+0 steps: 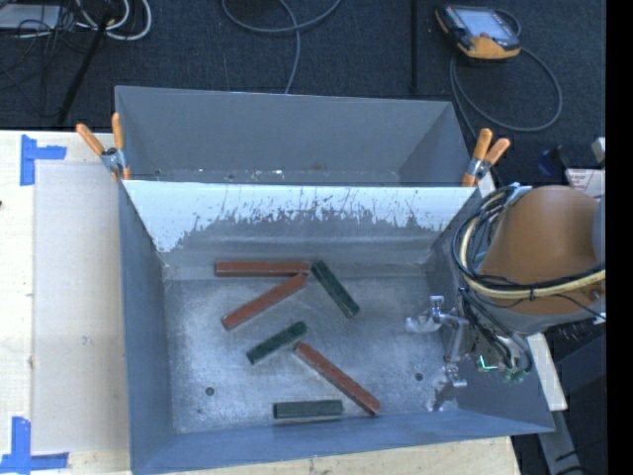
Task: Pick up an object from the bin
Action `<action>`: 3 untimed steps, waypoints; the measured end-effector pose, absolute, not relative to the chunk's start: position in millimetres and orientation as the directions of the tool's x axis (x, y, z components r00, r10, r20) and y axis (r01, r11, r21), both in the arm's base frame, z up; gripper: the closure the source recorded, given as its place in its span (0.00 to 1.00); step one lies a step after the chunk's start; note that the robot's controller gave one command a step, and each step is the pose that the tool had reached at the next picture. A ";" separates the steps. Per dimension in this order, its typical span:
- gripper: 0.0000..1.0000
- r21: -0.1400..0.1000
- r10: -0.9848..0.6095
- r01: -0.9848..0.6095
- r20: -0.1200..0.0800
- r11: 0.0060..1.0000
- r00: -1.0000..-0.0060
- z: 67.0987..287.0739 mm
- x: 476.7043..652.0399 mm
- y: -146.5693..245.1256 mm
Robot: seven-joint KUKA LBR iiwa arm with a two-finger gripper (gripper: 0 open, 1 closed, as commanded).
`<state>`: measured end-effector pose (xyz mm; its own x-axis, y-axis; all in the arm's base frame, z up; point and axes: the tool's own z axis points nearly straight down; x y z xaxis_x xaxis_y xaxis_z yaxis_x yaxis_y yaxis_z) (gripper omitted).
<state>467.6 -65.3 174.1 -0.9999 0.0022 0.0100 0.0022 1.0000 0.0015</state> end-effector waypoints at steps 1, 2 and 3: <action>0.00 0.000 -0.001 -0.001 0.002 1.000 -1.000 178.0 469.5 -65.2; 0.00 0.001 0.027 0.027 -0.002 1.000 -1.000 106.4 477.5 13.6; 0.00 0.000 -0.015 -0.015 0.001 1.000 -1.000 111.2 562.9 17.4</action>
Offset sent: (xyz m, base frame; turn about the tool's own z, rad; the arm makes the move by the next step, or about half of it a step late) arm 0.0122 0.1198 -0.1041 0.0282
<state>562.9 17.4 111.2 -0.9999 -0.0151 0.0006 -0.0151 0.9999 0.0002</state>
